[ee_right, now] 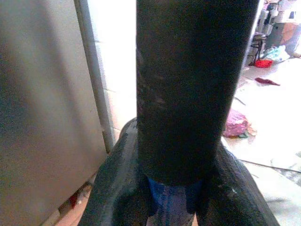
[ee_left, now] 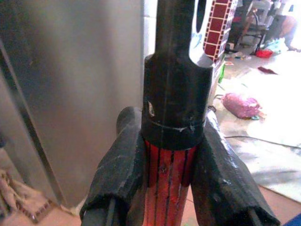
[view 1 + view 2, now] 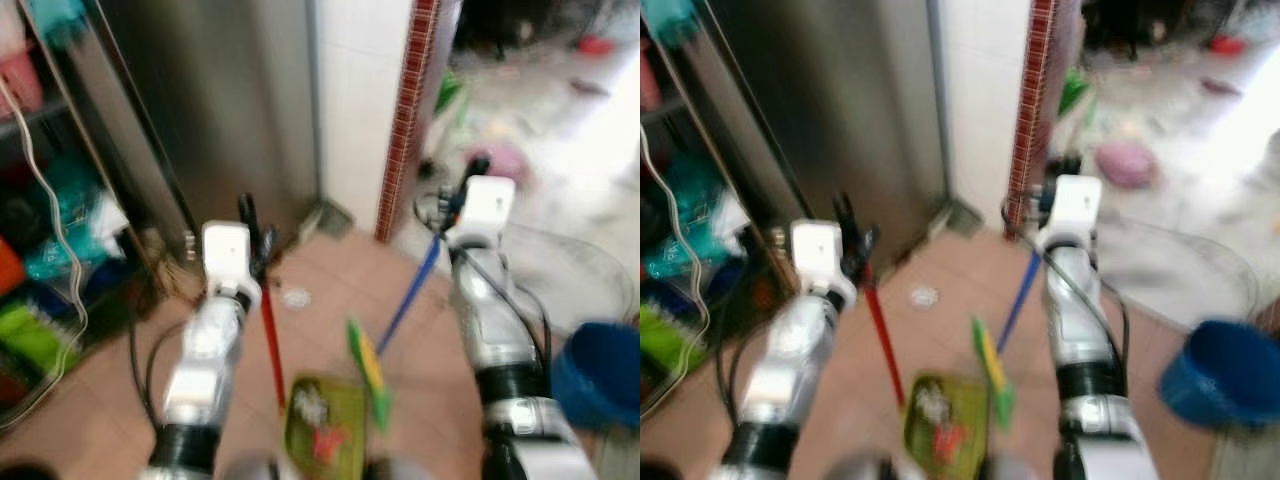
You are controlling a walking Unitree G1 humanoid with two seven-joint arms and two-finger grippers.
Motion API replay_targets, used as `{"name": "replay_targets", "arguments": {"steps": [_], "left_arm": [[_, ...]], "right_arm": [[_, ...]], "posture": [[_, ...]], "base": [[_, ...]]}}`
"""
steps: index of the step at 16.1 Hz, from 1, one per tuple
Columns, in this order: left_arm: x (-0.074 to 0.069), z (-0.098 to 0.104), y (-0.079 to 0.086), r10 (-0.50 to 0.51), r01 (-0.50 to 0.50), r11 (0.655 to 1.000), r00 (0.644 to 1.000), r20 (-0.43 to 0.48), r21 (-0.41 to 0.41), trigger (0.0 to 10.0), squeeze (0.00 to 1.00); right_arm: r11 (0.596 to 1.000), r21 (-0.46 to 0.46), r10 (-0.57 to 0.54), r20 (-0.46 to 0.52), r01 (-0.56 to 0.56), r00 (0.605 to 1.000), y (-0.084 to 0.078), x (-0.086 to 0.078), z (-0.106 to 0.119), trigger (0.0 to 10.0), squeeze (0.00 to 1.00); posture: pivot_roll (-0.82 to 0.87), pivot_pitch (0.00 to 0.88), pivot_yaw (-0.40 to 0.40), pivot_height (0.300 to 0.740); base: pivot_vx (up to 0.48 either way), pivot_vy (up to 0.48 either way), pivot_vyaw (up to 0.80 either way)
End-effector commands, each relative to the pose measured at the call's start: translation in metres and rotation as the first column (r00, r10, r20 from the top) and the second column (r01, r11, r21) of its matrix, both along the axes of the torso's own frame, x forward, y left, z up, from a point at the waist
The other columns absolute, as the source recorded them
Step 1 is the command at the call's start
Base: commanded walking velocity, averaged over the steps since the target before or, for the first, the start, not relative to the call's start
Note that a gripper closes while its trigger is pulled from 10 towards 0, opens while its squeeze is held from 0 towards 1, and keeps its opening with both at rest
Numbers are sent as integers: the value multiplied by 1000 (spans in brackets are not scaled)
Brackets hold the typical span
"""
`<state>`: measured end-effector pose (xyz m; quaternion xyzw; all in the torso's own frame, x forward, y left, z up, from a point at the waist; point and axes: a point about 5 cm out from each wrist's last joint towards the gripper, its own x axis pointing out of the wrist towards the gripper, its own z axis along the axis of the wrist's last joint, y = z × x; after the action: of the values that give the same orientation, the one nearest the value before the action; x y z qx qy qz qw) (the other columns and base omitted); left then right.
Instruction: Sweep floor
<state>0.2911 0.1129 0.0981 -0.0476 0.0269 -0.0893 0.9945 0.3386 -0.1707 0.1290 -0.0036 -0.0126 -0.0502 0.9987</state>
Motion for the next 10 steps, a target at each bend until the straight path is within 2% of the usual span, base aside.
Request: {"name": "replay_targets", "arguments": {"steps": [1,3,10], "left_arm": [[6,18,1,5,-3,999,998,68,-39,10000,0],[7,20,4,22,-19,998,997,72,-52,10000,0],[8,22,9,52,-46,996,996,72,-79,10000,0]], "right_arm": [[1000,-23,14,19,-14,1000,4,4,8,10000,0],[1000,-23,13,15,-13,1000,4,4,7,10000,0],[1000,-26,14,10,-13,1000,4,4,6,10000,0]], "posture": [[-69,0,22,740],[-69,0,22,740],[-68,0,19,740]], "base": [[0,0,-413],[0,0,-531],[0,0,-800]]}}
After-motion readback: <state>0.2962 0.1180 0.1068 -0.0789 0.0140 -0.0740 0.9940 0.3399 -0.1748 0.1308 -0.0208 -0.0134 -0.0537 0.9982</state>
